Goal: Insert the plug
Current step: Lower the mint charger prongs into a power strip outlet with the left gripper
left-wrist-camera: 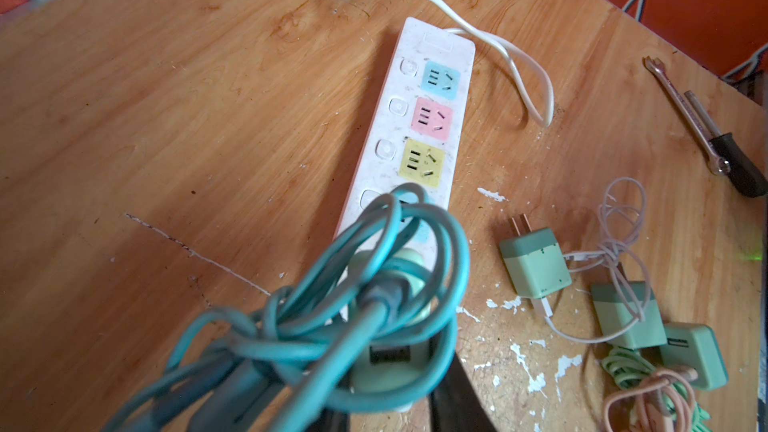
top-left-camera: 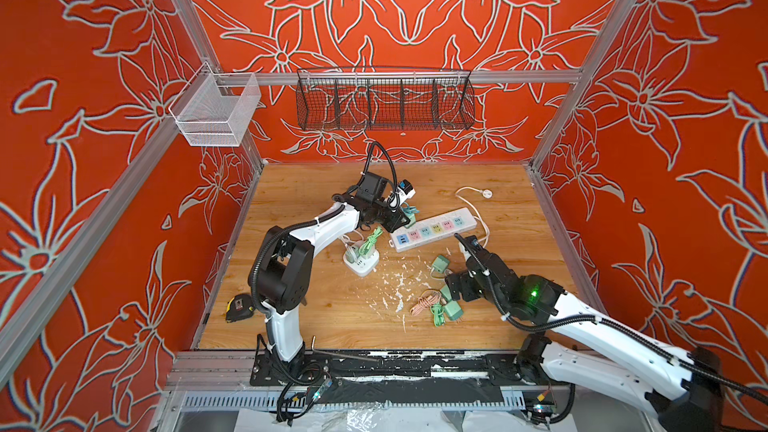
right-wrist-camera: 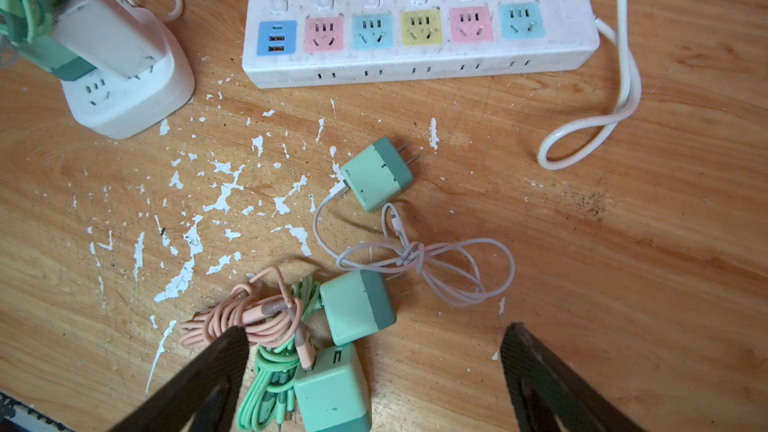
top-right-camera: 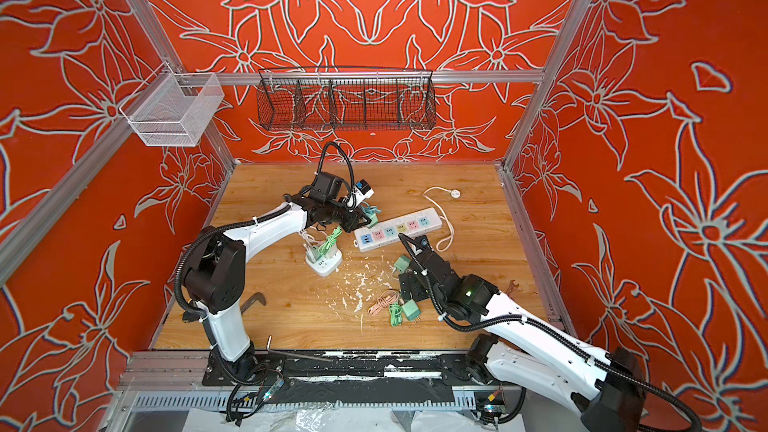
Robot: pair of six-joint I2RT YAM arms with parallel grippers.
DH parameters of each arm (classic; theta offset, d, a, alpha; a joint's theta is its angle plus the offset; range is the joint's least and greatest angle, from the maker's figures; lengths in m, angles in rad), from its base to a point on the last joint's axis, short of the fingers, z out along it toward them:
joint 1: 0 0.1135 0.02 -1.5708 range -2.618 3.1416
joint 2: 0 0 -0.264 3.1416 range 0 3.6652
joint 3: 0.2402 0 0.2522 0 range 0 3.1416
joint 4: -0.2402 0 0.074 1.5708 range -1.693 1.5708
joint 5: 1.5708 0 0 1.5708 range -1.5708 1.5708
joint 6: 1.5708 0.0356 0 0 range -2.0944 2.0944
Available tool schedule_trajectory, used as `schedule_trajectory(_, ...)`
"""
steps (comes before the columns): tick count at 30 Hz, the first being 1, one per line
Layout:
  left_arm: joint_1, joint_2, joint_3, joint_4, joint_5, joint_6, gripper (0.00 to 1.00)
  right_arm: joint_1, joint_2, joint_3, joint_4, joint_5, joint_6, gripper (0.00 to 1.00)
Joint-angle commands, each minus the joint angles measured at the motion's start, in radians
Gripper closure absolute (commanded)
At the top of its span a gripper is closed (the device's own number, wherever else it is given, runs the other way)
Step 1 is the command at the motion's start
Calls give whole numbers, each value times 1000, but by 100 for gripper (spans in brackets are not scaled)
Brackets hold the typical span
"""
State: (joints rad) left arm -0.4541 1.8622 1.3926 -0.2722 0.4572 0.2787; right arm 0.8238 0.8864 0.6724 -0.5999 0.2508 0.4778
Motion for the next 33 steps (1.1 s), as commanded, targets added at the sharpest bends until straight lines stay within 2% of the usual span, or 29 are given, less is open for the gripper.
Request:
schedule_trajectory(1, -27, 20, -2, 55, -41, 5, 100, -6, -20, 21, -38, -25, 28, 2)
schedule_trajectory(19, -51, 62, -47, 106, -69, 27, 100, -6, -107, -11, -74, -8, 40, 2)
schedule_trajectory(33, -55, 72, -57, 101, -77, 66, 100, -6, -107, -10, -54, -12, 37, 2)
